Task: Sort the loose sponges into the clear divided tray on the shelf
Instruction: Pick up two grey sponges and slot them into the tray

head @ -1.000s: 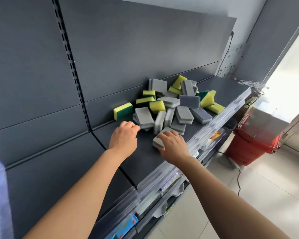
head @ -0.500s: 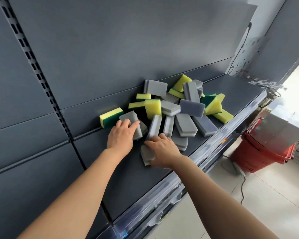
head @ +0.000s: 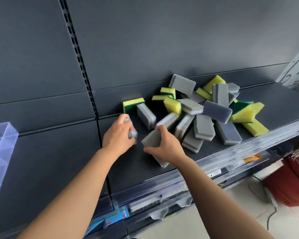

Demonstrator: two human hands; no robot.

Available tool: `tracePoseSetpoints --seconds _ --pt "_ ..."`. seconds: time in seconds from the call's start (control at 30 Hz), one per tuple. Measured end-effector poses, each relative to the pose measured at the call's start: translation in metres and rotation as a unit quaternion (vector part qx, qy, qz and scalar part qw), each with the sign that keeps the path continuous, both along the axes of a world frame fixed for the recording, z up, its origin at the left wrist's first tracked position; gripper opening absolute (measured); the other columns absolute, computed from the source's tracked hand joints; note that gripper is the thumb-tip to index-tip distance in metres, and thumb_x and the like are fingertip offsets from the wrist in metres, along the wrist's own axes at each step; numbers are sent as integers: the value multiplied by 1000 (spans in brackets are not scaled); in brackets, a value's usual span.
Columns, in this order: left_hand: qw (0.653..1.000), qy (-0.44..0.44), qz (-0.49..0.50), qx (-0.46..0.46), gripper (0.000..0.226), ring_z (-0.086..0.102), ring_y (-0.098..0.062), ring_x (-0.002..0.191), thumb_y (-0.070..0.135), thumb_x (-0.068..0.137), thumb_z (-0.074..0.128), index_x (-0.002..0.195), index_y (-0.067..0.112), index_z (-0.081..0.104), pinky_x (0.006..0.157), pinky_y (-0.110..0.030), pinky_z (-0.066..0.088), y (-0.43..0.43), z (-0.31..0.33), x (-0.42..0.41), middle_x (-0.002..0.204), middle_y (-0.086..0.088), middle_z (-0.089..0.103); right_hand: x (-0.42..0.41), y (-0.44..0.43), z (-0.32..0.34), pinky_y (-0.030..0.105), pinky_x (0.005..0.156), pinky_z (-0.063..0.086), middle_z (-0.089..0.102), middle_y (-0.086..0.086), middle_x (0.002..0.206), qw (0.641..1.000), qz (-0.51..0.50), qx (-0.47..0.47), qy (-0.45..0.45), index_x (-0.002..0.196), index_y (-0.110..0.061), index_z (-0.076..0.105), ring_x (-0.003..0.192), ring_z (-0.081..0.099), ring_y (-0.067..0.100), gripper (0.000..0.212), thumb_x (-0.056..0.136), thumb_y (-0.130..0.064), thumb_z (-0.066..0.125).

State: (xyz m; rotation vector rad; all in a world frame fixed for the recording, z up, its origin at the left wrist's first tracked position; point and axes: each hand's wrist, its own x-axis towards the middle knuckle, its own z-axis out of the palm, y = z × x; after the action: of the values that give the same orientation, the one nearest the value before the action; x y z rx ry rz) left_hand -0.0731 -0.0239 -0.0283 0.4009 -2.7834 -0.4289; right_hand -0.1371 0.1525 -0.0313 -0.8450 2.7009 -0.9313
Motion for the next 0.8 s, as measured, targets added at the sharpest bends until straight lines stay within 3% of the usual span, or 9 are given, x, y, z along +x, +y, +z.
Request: tracePoseSetpoints --seconds 0.13,0.27,0.37,0.47,0.57,0.63,0.73,0.8 --pt "997 -4 14 -76 17 40 -18 116 26 69 67 78 24 52 81 -34 30 -3 0 26 122 10 56 10 -9 -2 31 85 40 51 2 127 998 24 -60 -24 133 -24 35 113 50 20 74 74 -54 69" --pt "1000 21 -8 -10 27 34 -18 131 23 66 71 66 23 44 94 -38 31 -7 3 50 129 6 55 23 -24 -3 31 89 37 49 6 130 993 45 -97 -43 133 -19 37 116 48 22 50 91 -41 52" --pt "997 -9 14 74 30 51 -19 110 24 69 67 63 24 38 85 -36 44 -7 6 70 110 3 61 33 -34 -3 29 88 35 48 6 131 990 45 -126 -50 133 -18 37 115 48 21 44 94 -36 48" --pt "983 44 85 154 23 53 -16 87 28 75 66 75 27 43 72 -37 48 -12 10 88 95 6 58 44 -45 1 28 86 35 52 2 126 986 33 -157 -53 132 -21 40 113 48 19 43 93 -35 49" --pt "966 133 124 186 21 52 -11 83 23 86 60 103 25 48 66 -25 41 -28 18 108 89 12 57 56 -62 10 28 80 35 54 -5 104 982 33 -184 -35 126 -27 45 103 49 15 41 89 -41 53" --pt "953 163 136 217 24 54 -7 80 16 89 56 111 25 54 68 -23 46 -39 25 124 84 13 59 67 -77 15 29 77 37 53 -6 99 980 44 -188 -35 122 -31 46 97 48 13 39 86 -45 55" --pt "942 130 127 283 25 60 -11 84 12 92 52 110 24 62 75 -37 56 -52 27 146 93 11 61 86 -99 17 31 78 42 57 -6 102 978 52 -192 -58 120 -32 46 95 52 14 38 86 -44 56" --pt "947 98 111 286 29 59 -13 88 17 92 55 118 28 58 79 -32 53 -58 25 159 101 10 58 99 -110 17 30 75 43 57 -11 100 973 34 -213 -80 118 -29 46 94 55 14 35 88 -41 56"
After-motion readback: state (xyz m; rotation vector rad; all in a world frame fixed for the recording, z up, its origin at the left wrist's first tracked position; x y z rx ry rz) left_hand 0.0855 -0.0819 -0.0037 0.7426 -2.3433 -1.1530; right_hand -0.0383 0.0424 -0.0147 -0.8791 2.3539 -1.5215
